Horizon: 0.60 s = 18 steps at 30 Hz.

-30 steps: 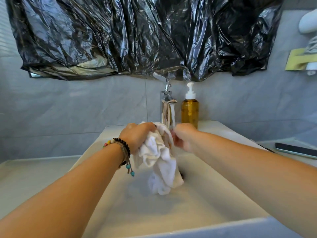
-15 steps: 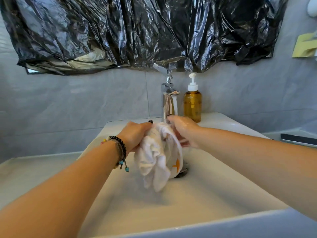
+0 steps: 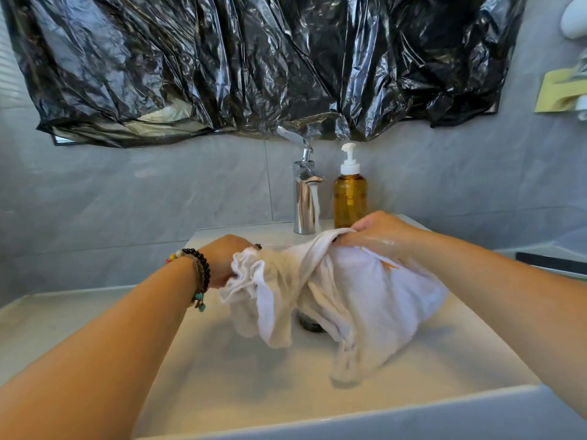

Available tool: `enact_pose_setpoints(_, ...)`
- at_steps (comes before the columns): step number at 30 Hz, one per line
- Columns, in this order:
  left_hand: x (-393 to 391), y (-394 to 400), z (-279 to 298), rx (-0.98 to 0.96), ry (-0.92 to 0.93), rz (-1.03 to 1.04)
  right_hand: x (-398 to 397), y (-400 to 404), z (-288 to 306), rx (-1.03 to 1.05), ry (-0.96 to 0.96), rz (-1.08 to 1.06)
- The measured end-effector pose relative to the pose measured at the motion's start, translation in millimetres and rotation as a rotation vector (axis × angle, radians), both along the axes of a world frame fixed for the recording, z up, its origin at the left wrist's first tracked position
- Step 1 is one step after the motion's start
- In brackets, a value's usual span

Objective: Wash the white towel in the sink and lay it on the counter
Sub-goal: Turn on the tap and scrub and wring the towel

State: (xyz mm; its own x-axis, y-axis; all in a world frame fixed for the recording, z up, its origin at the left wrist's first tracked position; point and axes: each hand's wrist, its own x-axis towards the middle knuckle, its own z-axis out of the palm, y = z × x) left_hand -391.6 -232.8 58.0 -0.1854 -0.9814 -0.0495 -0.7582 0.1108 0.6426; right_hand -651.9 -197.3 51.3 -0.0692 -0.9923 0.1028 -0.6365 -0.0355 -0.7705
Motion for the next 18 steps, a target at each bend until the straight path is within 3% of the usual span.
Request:
enact_pose_setpoints(3,5,0,-15,0.031,-0.086,0.064,-6,-10,-12,0.017,0.244,-0.05)
enact_pose_setpoints(6,7,1,-14,-0.241,-0.286,0.101,-6,-15,-18,-0.021,0.411,-0.084)
enact_pose_setpoints(8,-2,13,-10,-0.334,-0.117,-0.057,-8,-16,-17,-0.053,0.36,-0.103)
enact_pose_setpoints(10,-19,28,-13,-0.178,0.035,-0.337,-12,-16,-10,-0.07,0.235,-0.14)
enact_pose_setpoints(12,-37,40,-26,-0.119,-0.198,-0.532,-22,-16,-1,-0.111,0.138,-0.221)
enact_pose_setpoints(14,-50,37,-42,-0.301,-0.442,-0.583,-35,-15,7,-0.154,0.169,-0.328)
enact_pose_setpoints(16,-63,35,-47,-0.503,-0.536,-0.56,-45,-13,7,-0.095,0.262,-0.38)
enact_pose_setpoints(18,-72,27,-46,-0.548,-0.514,-0.524,-49,-9,3,0.06,0.369,-0.363)
